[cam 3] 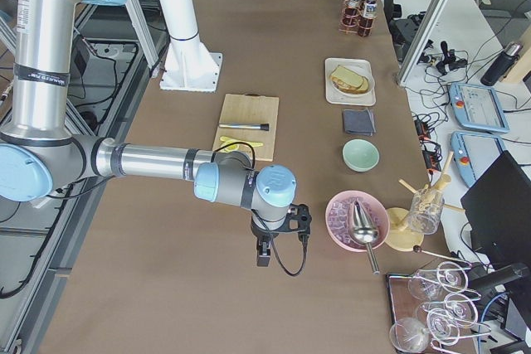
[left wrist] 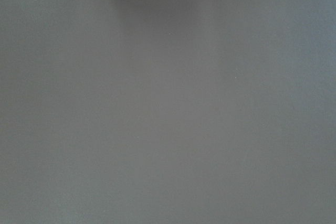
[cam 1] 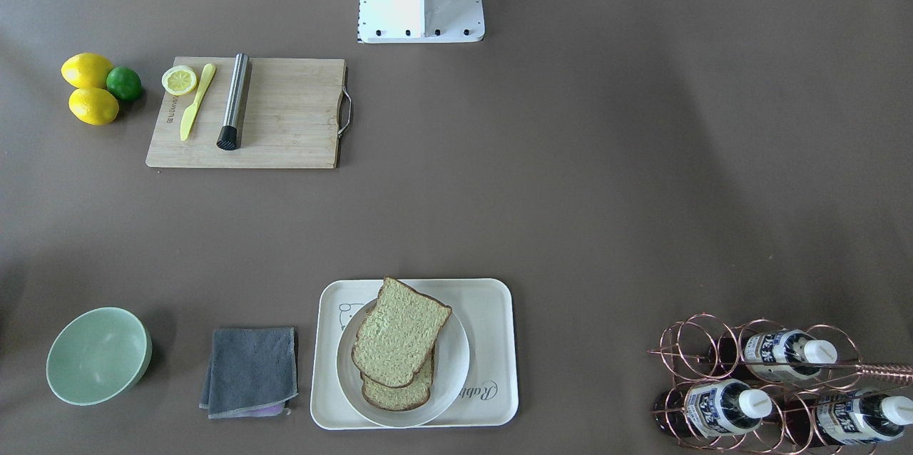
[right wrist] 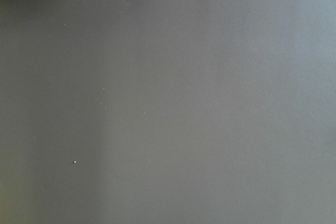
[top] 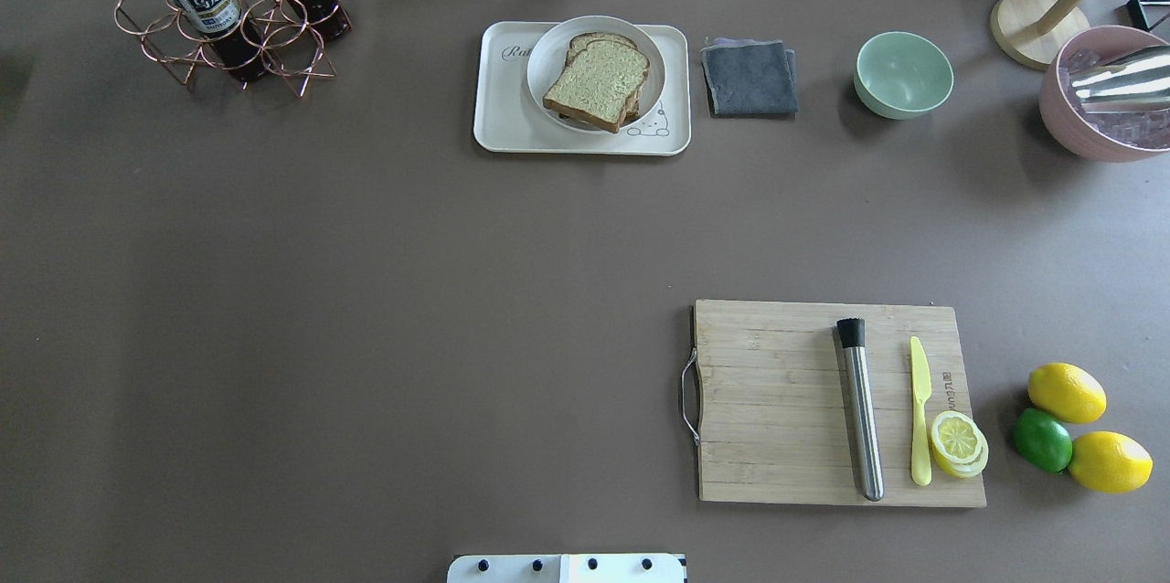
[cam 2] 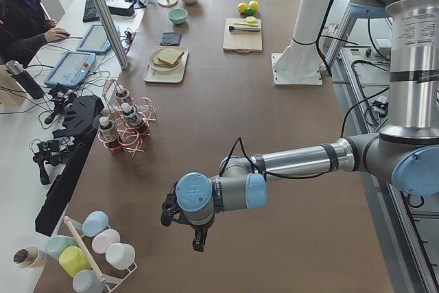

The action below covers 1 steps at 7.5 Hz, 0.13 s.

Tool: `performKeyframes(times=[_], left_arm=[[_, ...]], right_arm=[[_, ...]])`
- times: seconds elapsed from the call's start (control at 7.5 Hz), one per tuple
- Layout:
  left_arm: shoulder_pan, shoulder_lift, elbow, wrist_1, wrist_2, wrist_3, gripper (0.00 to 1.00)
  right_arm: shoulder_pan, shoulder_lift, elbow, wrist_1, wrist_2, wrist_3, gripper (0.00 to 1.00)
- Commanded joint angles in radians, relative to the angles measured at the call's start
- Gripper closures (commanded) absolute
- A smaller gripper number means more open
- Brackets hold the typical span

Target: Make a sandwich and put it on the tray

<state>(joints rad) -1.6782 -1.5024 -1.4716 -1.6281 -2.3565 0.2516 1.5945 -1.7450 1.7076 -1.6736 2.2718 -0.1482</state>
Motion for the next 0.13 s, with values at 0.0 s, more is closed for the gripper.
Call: performKeyframes(times=[0.0], left_arm=[[0.000, -0.002, 0.001, 0.001, 0.000, 0.000, 0.02]], right_arm=[[-0.001, -0.001, 0.001, 0.000, 0.000, -0.001, 0.00]])
